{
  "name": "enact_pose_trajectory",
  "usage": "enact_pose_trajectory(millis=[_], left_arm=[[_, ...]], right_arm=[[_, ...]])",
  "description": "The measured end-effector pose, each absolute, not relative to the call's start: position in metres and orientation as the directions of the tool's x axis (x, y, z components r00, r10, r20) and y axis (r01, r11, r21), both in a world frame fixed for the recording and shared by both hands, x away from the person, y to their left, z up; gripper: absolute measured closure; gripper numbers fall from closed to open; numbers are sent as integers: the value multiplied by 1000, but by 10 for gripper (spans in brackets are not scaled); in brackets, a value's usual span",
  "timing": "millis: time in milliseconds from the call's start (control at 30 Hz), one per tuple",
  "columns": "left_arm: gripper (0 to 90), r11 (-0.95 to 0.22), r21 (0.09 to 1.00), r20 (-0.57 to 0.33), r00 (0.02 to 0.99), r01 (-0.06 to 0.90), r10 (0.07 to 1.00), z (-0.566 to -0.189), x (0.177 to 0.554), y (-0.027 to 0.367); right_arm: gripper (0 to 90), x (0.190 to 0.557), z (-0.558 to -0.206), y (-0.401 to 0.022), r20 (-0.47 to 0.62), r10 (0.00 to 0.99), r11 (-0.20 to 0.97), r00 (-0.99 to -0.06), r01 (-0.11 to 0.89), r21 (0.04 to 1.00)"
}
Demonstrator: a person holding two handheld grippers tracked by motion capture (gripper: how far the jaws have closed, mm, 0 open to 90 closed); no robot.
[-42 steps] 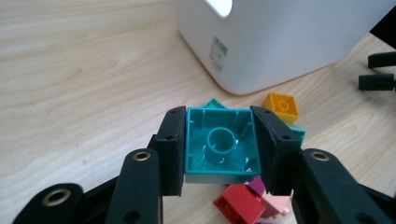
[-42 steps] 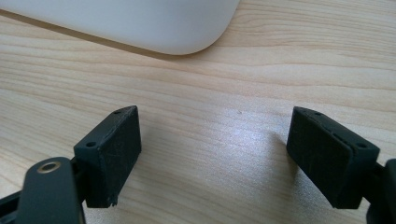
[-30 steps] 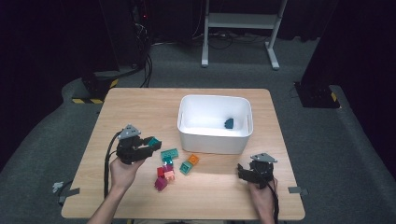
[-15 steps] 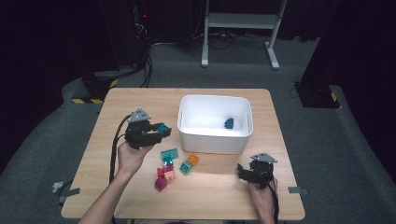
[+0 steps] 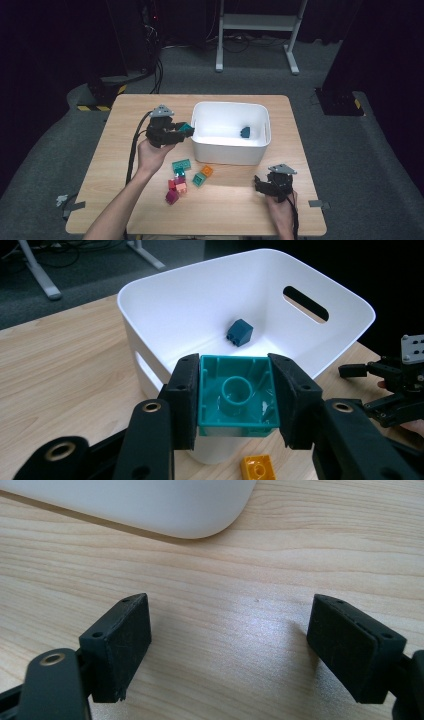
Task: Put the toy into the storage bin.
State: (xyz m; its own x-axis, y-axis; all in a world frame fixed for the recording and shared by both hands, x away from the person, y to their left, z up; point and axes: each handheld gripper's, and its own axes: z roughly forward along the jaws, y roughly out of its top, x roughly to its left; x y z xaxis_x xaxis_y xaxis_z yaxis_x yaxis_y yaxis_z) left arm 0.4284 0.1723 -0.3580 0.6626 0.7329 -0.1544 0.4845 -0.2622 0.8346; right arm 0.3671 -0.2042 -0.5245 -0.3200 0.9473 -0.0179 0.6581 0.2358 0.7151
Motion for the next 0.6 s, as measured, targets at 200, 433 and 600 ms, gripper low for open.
enact_pose_trajectory(millis=[200, 433, 600], left_arm=[[578, -266, 834, -156, 669, 483, 726, -357, 434, 164], [577, -277, 830, -149, 671, 484, 726, -358, 443, 156], [576, -277, 826, -149, 664, 491, 733, -360, 449, 154]], right_arm=[[176, 367, -524, -204, -21, 947, 239, -321, 657, 715], [176, 367, -524, -204, -20, 947, 238, -320, 658, 715], [176, 367, -524, -204, -20, 947, 238, -320, 658, 715]])
